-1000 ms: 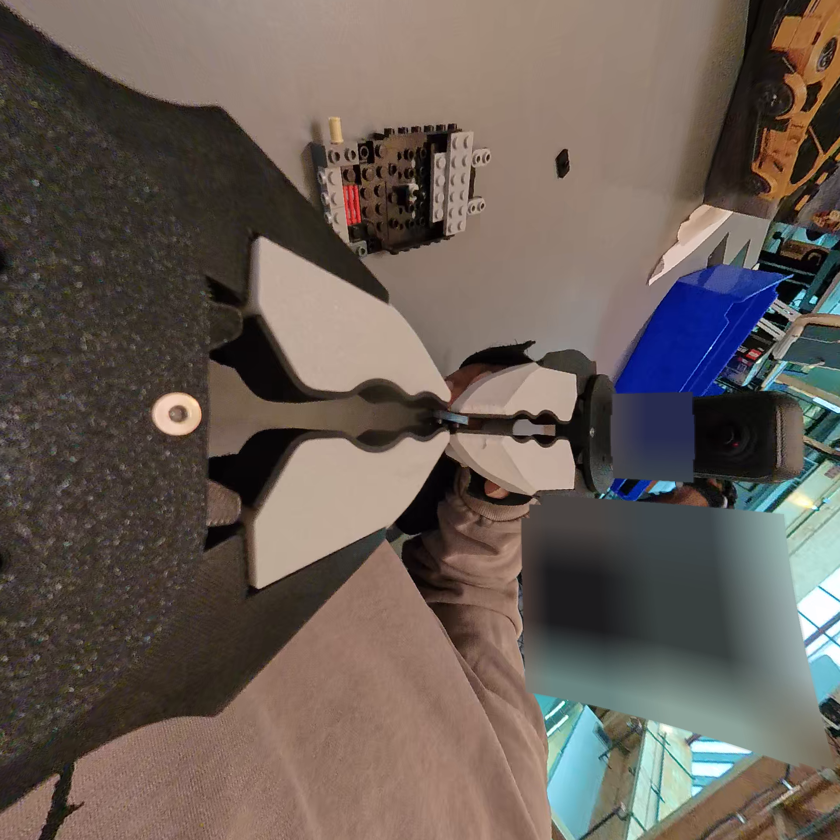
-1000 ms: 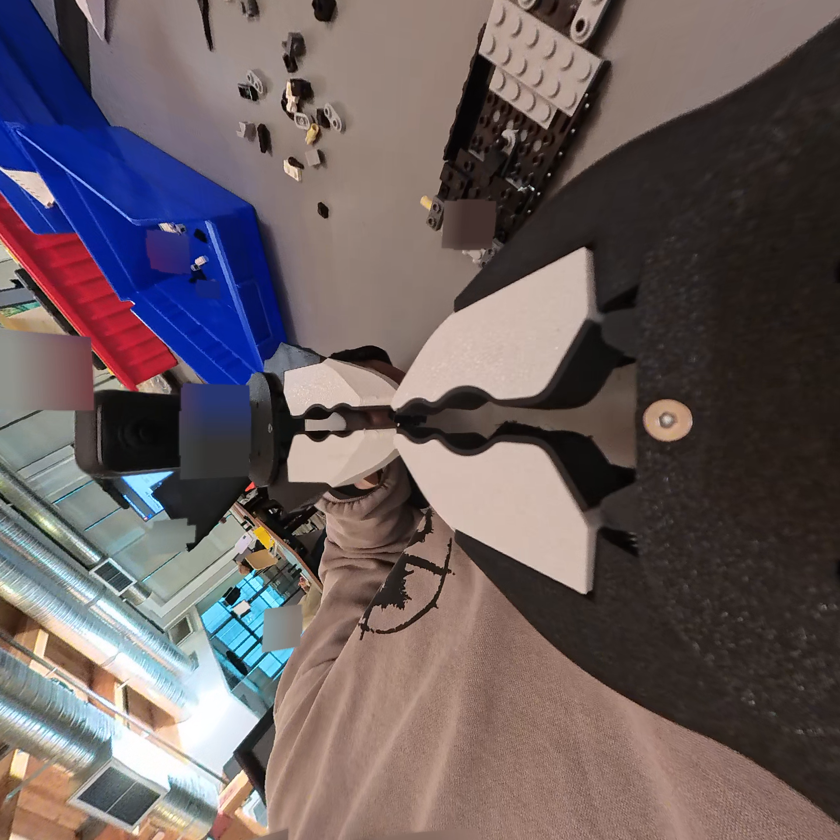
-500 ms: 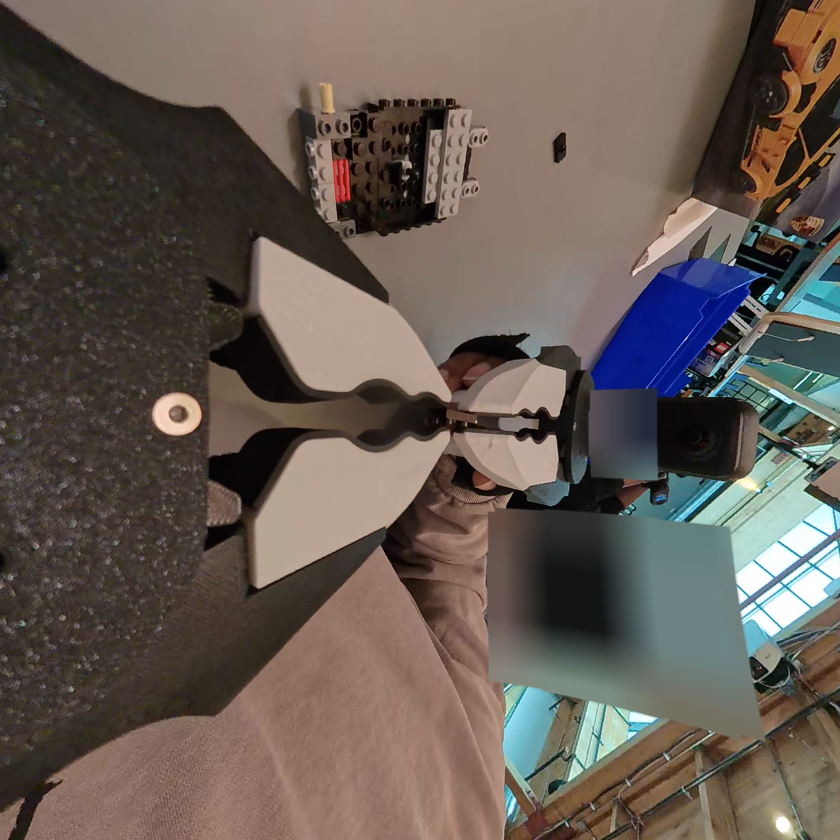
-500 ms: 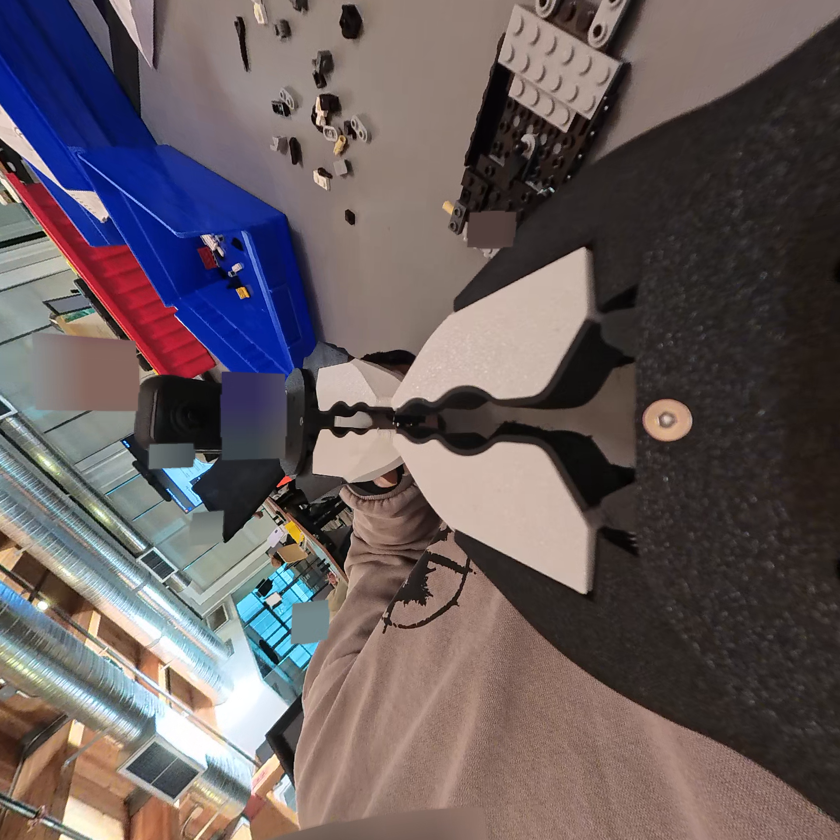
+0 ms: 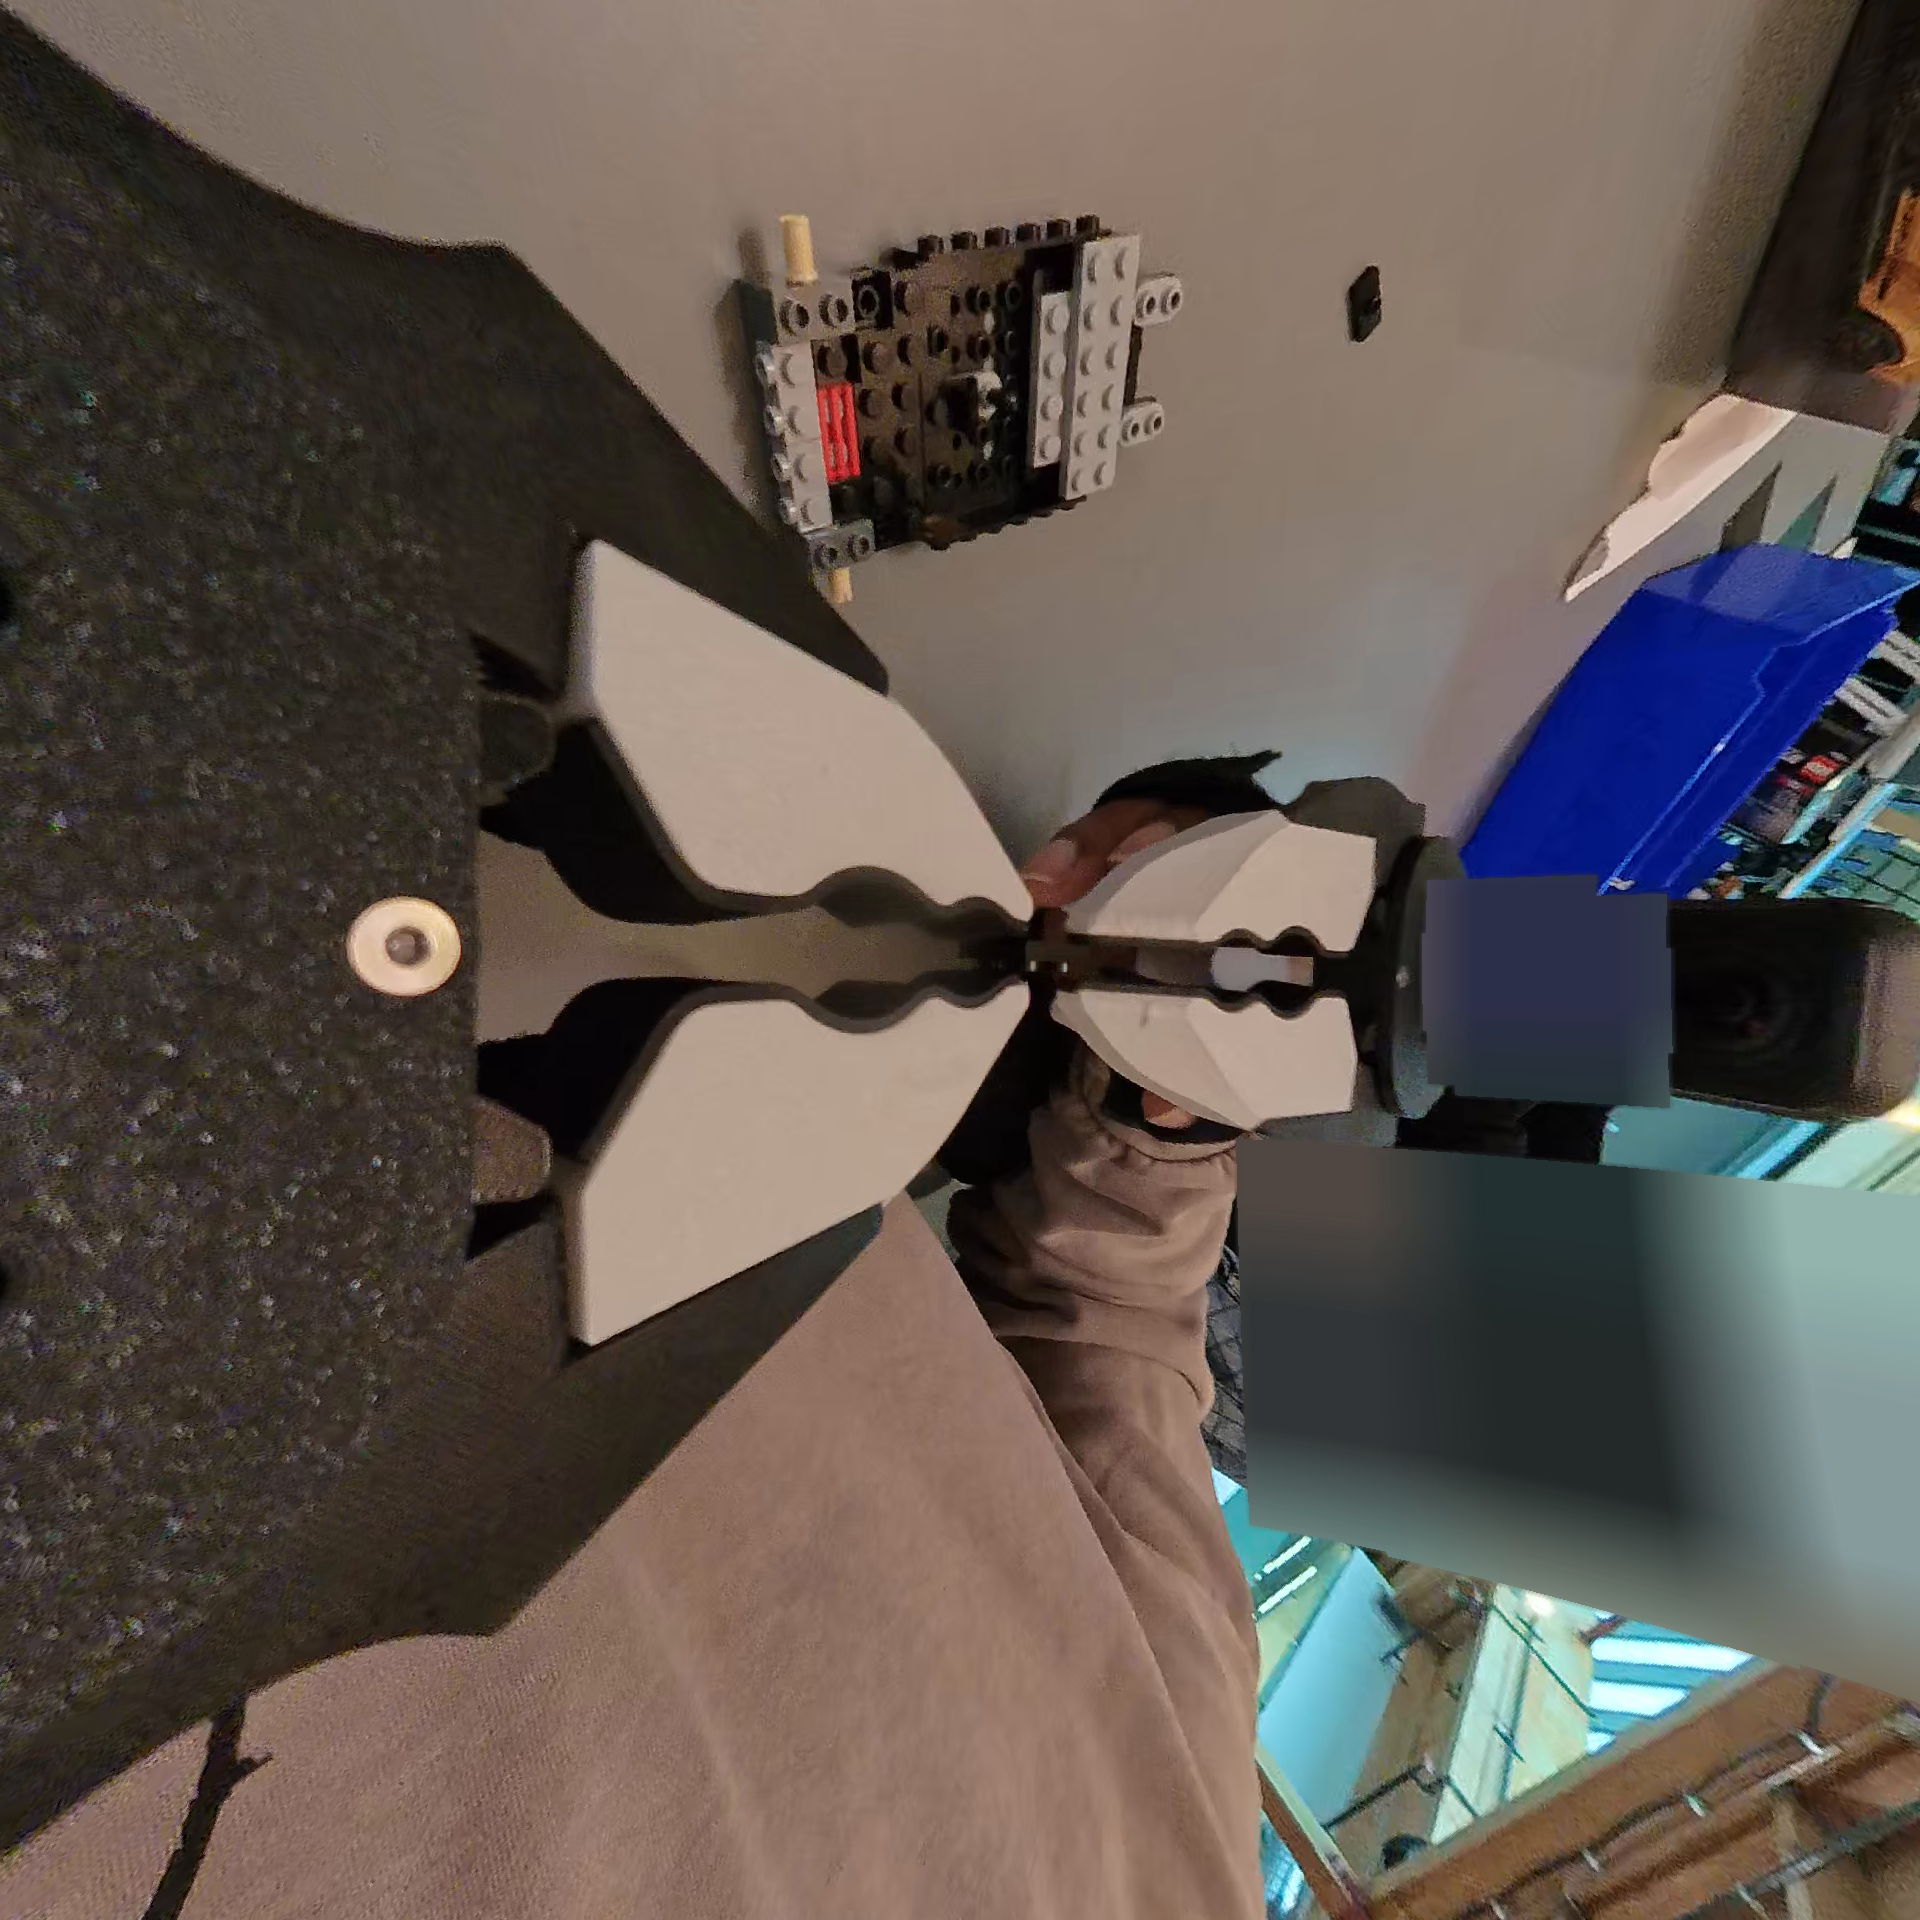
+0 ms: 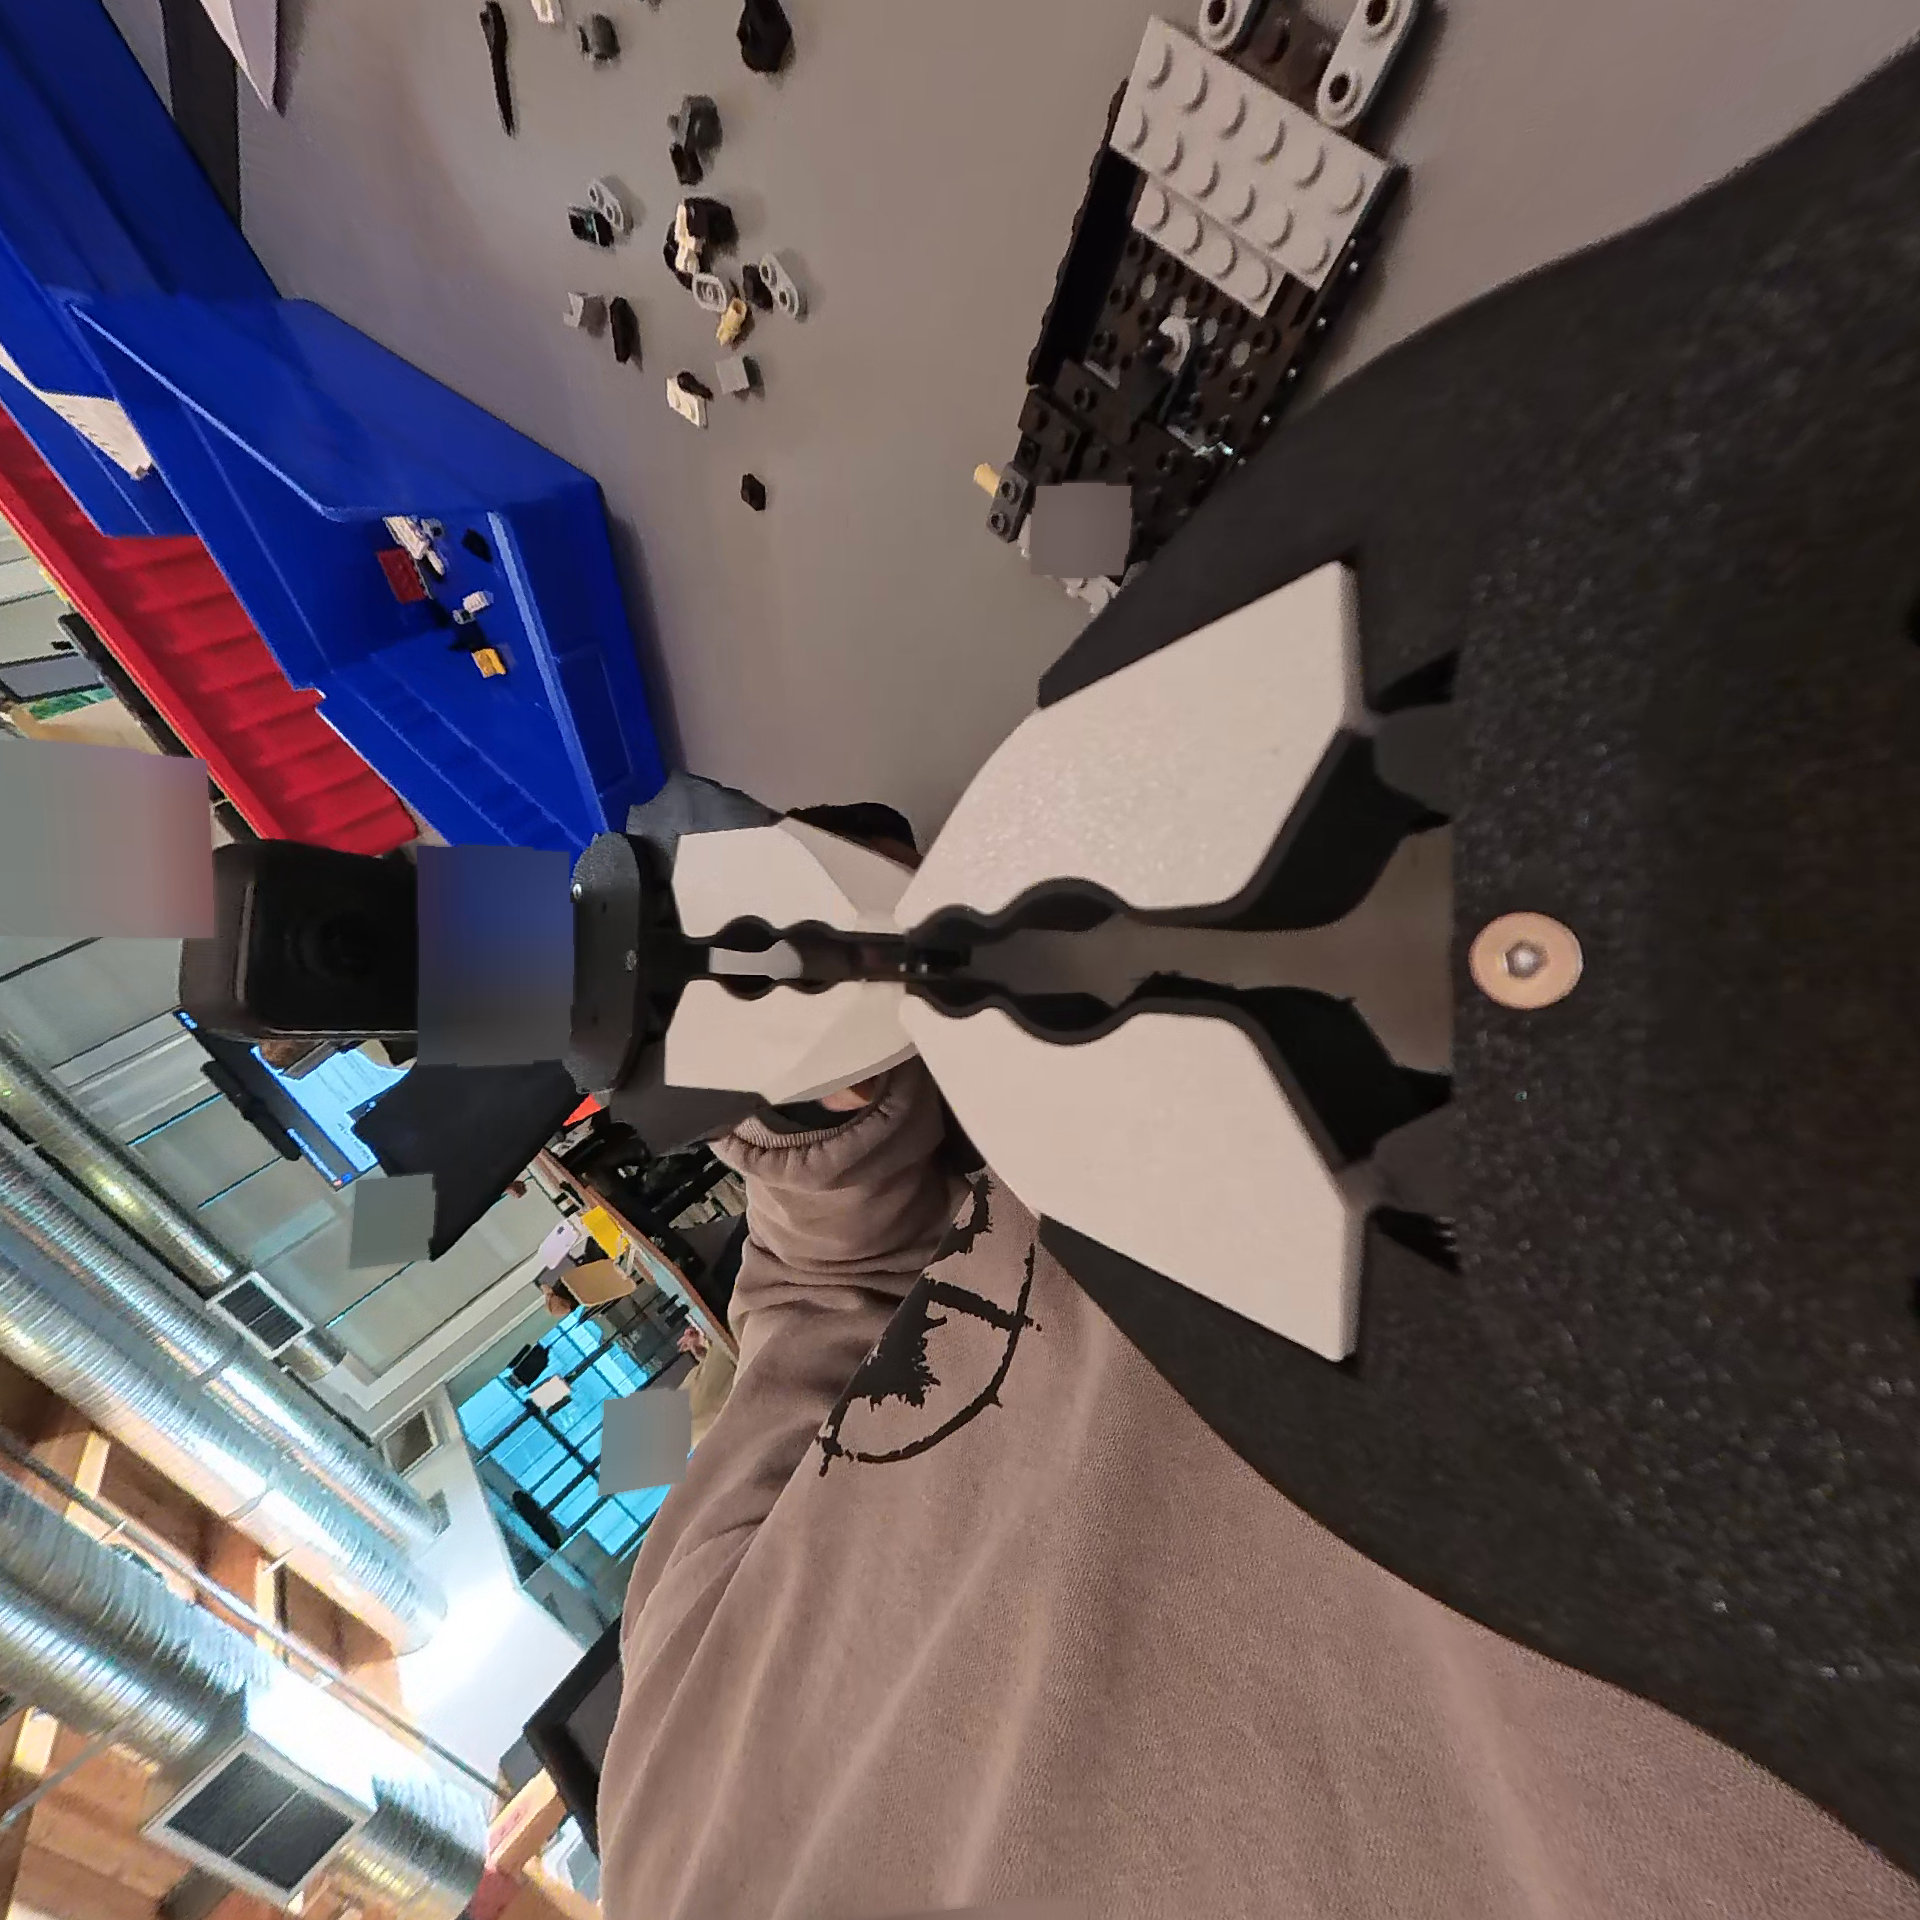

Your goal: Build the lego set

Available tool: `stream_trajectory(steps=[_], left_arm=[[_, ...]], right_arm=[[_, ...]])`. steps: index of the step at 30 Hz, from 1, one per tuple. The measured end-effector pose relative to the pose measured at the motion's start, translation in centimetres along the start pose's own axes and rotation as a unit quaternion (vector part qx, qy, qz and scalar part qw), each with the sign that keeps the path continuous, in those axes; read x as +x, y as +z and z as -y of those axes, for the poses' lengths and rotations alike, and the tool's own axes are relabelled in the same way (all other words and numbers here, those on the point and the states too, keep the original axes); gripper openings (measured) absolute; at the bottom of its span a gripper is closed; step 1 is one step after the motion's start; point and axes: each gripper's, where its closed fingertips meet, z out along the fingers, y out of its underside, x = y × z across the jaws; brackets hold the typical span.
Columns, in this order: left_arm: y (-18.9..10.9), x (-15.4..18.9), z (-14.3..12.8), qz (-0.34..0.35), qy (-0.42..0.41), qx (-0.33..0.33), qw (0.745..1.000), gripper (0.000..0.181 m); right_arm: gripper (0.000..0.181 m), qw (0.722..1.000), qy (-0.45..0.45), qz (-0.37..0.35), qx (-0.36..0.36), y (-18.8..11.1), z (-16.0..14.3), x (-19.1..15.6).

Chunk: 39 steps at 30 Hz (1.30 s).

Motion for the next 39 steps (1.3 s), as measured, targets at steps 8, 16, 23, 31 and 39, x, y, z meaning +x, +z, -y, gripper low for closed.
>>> stream_trajectory(steps=[8,16,23,31,39], left_arm=[[0.3,0.0,-0.6,0.003,0.006,-0.019,1.0,0.005],[-0.4,-0.1,0.7,0.002,0.005,0.02,1.0,0.006],[-1.0,-0.1,1.2,0.004,0.009,0.029,1.0,0.005],[-0.8,0.0,0.9,0.009,0.019,0.013,1.0,0.005],[-0.8,-0.9,1.4,0.027,0.007,0.03,0.999,0.006]], right_arm=[[0.003,1.0,-0.005,-0.009,-0.022,0.0,-0.6,0.1],[0.002,1.0,-0.013,-0.016,-0.002,-0.2,0.1,0.1],[0.0,1.0,-0.013,-0.013,-0.021,-0.3,-0.7,0.2],[0.013,0.999,-0.026,-0.025,-0.03,-0.3,-0.6,0.4],[0.005,0.999,-0.009,-0.039,-0.025,0.2,-0.4,0.9]])
